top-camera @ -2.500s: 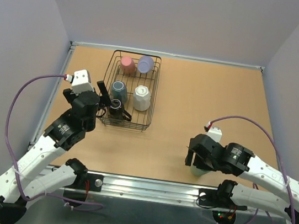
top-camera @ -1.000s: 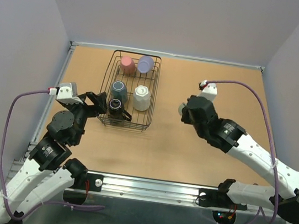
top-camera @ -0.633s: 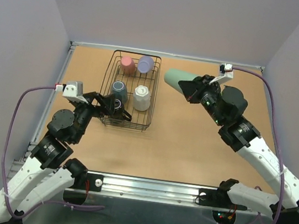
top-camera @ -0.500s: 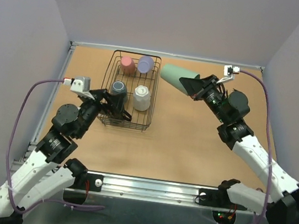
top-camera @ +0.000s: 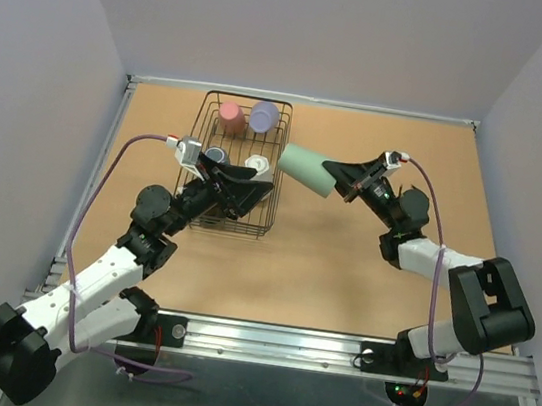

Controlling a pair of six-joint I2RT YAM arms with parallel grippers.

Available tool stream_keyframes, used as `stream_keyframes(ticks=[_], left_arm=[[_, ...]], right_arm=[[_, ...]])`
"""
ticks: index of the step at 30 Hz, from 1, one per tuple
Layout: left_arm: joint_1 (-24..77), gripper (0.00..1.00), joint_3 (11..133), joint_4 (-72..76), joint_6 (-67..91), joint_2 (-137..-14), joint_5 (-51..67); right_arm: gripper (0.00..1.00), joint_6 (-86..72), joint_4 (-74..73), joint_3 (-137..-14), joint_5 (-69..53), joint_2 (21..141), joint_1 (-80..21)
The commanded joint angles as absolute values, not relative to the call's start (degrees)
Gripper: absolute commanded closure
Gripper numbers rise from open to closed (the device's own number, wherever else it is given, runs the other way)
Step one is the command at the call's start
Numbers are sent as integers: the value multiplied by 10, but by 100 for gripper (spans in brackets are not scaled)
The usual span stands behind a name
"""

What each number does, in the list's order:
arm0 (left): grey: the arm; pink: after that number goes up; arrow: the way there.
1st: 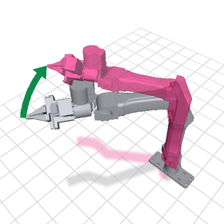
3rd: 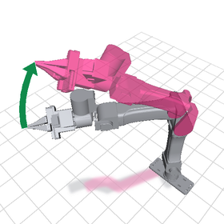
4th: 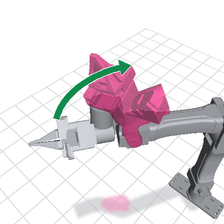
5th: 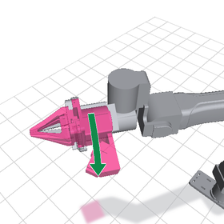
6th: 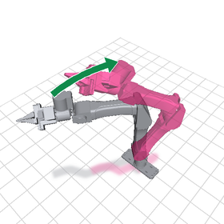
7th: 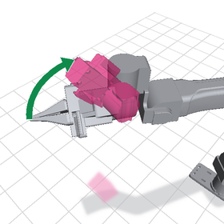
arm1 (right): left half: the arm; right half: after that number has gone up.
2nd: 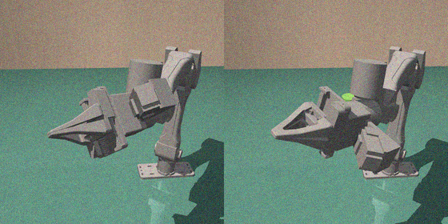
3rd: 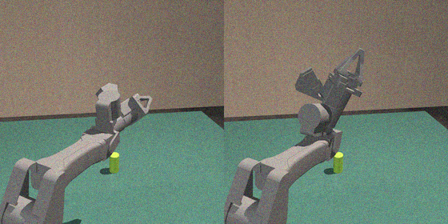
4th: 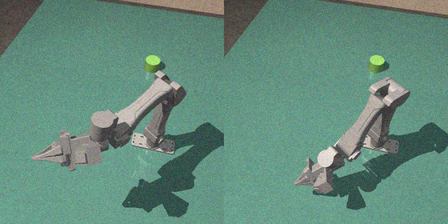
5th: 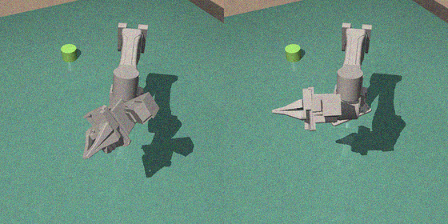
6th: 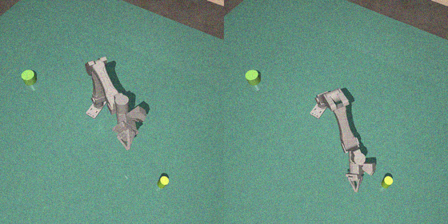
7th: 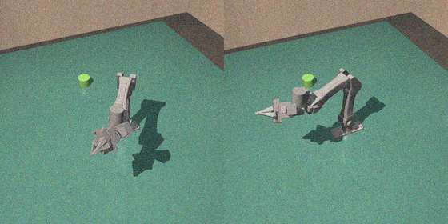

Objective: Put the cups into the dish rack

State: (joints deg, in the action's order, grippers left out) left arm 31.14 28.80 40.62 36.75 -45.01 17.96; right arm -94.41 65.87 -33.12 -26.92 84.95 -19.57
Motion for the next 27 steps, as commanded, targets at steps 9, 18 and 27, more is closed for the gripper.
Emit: stream_keyframes(ticks=[9, 18, 27], left_arm=[[308, 4, 264, 610, 429, -511, 228], [320, 4, 284, 644, 434, -562, 226], [337, 5, 310, 657, 425, -610, 202]], right_arm=[[100, -1002, 1043, -352, -294, 776, -197], [99, -1007, 1042, -352, -287, 756, -212], [100, -1013, 1042, -346, -288, 741, -224]])
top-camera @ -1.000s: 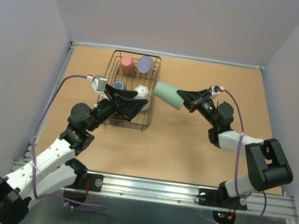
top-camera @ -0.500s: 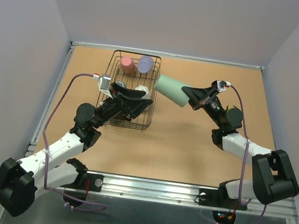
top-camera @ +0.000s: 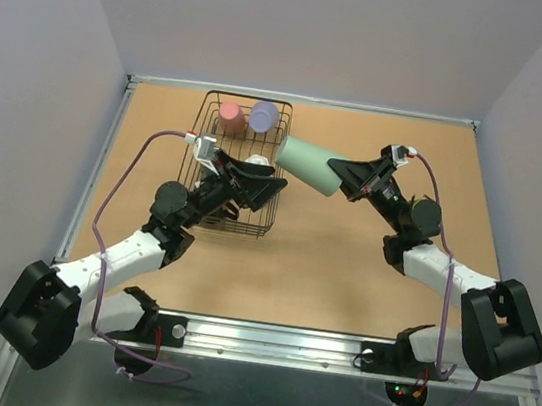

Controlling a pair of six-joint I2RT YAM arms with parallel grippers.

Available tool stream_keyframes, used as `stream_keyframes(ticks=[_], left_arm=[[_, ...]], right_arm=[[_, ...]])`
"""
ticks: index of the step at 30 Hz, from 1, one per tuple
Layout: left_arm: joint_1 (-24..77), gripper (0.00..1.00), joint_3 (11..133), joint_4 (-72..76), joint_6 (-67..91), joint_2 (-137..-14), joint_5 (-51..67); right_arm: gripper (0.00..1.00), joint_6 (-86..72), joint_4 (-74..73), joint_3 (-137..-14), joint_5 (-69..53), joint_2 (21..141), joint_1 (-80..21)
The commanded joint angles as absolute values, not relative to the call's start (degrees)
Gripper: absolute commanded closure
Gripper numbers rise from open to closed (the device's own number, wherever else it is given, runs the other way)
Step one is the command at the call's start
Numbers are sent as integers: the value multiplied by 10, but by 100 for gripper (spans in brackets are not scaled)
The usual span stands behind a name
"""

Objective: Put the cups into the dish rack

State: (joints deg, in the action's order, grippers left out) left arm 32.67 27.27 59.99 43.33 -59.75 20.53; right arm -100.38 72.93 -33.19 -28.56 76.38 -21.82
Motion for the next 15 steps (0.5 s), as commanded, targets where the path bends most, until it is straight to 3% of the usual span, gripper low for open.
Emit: stream_keyframes(ticks=[1, 15], left_arm=[[344, 5, 319, 666, 425, -614, 203], [377, 6, 361, 744, 432, -675, 166]], right_arm=[[100, -1016, 1042, -339, -287, 739, -224], [100, -1036, 1042, -331, -285, 721, -230]])
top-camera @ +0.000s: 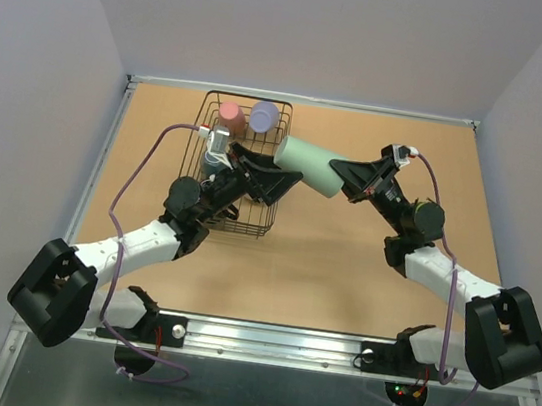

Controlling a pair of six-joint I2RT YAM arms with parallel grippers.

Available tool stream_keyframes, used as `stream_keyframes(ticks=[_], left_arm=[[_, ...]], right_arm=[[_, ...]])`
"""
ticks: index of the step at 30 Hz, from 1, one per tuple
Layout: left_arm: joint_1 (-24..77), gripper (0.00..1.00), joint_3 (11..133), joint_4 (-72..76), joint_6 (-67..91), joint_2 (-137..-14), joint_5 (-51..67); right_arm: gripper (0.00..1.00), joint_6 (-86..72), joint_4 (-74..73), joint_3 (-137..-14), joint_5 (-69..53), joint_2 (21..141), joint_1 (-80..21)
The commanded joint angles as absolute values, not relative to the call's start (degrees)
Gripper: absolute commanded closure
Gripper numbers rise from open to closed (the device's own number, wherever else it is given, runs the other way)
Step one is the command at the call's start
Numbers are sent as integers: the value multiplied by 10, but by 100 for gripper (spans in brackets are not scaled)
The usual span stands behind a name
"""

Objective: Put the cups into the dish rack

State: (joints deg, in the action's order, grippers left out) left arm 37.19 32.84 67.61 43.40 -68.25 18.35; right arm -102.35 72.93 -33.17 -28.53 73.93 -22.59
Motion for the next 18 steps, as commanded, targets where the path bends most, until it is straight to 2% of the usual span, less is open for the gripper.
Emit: stream_keyframes(ticks=[1, 18], left_arm=[[378, 6, 362, 744, 432, -671, 157], [381, 11, 369, 753, 429, -671, 132]], right_arm=[[100, -1037, 1042, -330, -286, 719, -230], [100, -1044, 1042, -324, -297, 710, -232]])
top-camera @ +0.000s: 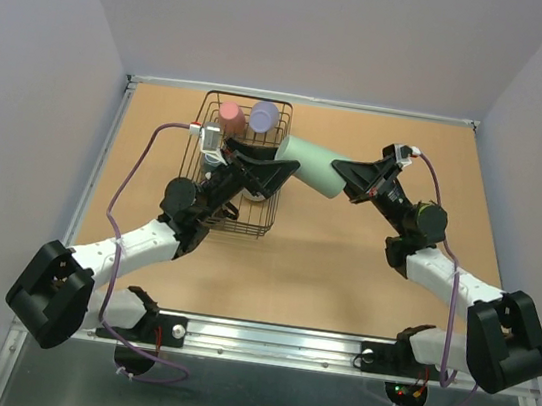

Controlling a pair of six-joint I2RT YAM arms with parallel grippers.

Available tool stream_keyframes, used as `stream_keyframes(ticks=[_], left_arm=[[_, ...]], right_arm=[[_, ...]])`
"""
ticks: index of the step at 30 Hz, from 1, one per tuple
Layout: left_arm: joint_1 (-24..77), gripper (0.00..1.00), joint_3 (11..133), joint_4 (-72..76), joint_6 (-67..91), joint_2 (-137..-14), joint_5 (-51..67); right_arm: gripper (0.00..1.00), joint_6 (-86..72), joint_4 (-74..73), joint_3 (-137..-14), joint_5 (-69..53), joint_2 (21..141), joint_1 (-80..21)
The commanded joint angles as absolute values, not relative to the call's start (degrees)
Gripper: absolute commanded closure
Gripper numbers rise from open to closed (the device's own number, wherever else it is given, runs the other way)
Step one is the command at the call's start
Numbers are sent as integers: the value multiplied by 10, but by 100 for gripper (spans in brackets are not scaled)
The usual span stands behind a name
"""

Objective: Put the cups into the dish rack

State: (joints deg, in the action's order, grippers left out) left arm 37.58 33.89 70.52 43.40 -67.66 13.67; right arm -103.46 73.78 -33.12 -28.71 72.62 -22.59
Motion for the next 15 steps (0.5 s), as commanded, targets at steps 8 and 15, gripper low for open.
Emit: stream_keyframes(ticks=[8, 15], left_arm=[[385, 30, 393, 755, 429, -691, 141], [389, 86, 398, 750, 426, -699, 155]], right_arm=[[100, -1049, 1042, -322, -302, 705, -233], [100, -1050, 1042, -317, -306, 702, -234]])
